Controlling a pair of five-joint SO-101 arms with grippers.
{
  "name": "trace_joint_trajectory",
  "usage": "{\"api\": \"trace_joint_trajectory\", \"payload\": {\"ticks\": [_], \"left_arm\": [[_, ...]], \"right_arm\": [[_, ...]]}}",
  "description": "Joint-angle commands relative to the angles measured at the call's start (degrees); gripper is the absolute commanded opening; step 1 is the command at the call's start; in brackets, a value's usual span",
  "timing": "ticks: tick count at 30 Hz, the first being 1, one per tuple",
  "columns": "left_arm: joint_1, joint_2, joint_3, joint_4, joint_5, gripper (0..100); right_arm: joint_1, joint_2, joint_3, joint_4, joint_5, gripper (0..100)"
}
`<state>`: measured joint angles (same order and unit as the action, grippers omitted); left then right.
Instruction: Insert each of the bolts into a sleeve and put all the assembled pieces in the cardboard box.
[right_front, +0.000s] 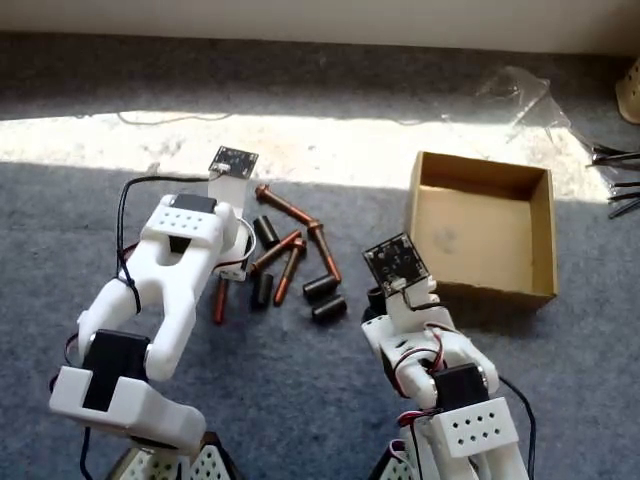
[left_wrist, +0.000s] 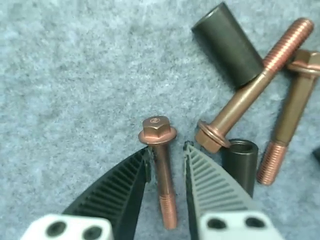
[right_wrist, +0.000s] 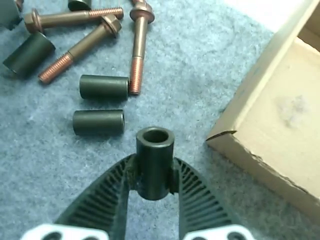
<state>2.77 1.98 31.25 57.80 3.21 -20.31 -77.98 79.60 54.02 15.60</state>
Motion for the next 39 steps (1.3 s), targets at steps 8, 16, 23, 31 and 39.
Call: {"api": "trace_joint_trajectory", "payload": {"ticks": [8, 16, 23, 31, 39], "left_arm": [[-1.45, -2.95, -0.13, -2.46, 0.44, 12], [-1.54, -2.95, 1.54, -4.31, 0.44, 11], [-1.54, -2.51, 1.54, -6.07, 0.44, 8], [-3.65, 5.67, -3.65, -5.98, 0.44, 6], [-2.59, 3.91, -5.85, -2.73, 0.44, 4]], "right_arm": [[0.4, -1.1, -0.75, -1.63, -0.35, 0.3], [0.4, -1.1, -0.75, -1.54, -0.44, 0.3], [0.4, -1.19, -0.75, -1.54, -0.53, 0.3], [0.4, -1.19, -0.75, -1.54, -0.53, 0.3], [0.31, -1.19, -0.75, -1.8, -0.62, 0.3]]}}
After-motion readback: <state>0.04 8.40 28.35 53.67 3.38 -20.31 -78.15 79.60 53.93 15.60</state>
